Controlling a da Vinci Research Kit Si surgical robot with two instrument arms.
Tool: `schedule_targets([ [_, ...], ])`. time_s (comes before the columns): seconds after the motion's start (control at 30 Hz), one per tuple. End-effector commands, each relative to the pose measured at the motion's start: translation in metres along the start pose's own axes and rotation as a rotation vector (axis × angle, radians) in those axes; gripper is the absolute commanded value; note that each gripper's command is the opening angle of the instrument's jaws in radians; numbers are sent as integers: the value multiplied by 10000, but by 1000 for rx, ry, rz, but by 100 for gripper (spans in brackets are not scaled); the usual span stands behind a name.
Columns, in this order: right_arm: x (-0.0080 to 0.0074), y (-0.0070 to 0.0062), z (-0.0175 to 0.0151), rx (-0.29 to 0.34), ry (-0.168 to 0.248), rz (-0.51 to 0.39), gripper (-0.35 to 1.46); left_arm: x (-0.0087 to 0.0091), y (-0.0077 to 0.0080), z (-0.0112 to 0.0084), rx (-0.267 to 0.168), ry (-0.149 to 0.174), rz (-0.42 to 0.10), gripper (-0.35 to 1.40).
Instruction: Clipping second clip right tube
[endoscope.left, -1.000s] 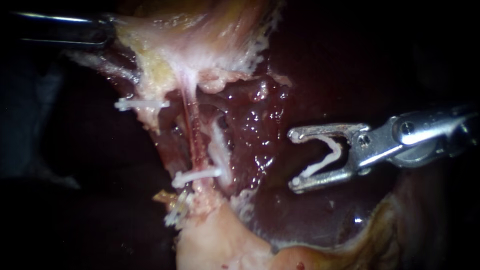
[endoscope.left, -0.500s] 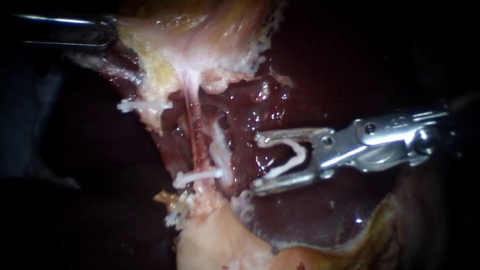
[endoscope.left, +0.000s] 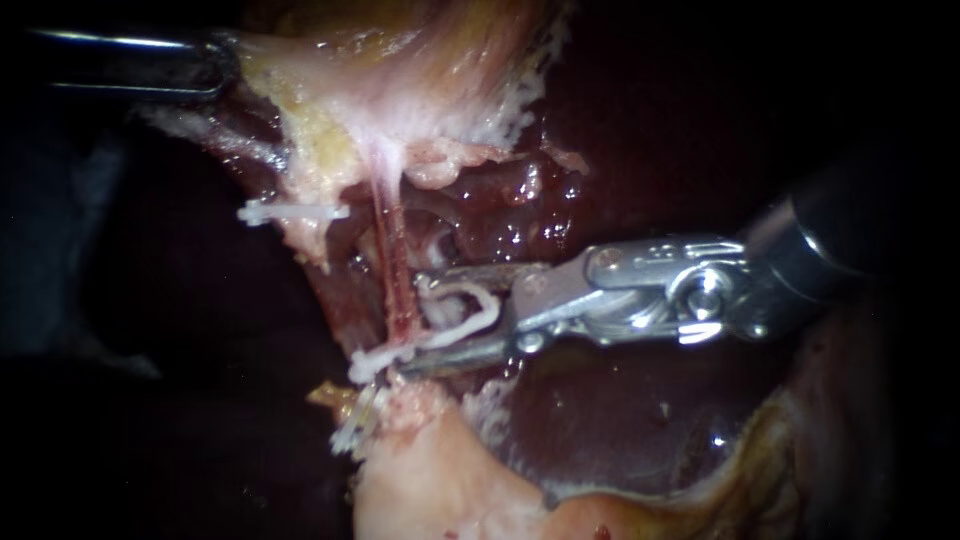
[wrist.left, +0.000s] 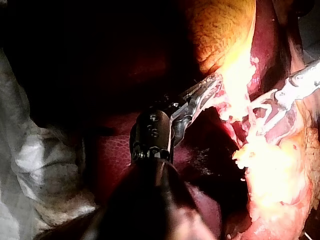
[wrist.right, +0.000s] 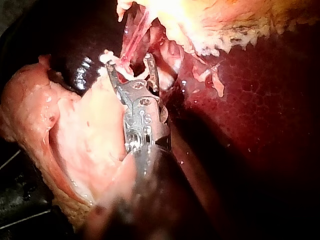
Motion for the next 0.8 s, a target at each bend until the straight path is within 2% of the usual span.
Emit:
schedule_targets([
  [0.03, 0, 1, 2, 5, 13, 8, 50, 0, 0, 0, 0, 0, 0, -35],
  [0.17, 2, 4, 12, 40, 43, 39, 50, 0, 0, 0, 0, 0, 0, -35],
  [0.3, 6, 3, 19, 95, 97, 69, 50, 0, 0, 0, 0, 0, 0, -35],
  [0.47, 9, -1, 23, 151, 119, 91, 49, 0, 1, 0, 0, 0, 0, -35],
  [0.67, 12, -3, 26, 170, 141, 94, 49, 0, 1, -1, 0, 0, 0, -35],
  [0.8, 20, -12, 21, 187, 165, 102, 49, 0, 1, -1, 0, 0, 0, -35],
])
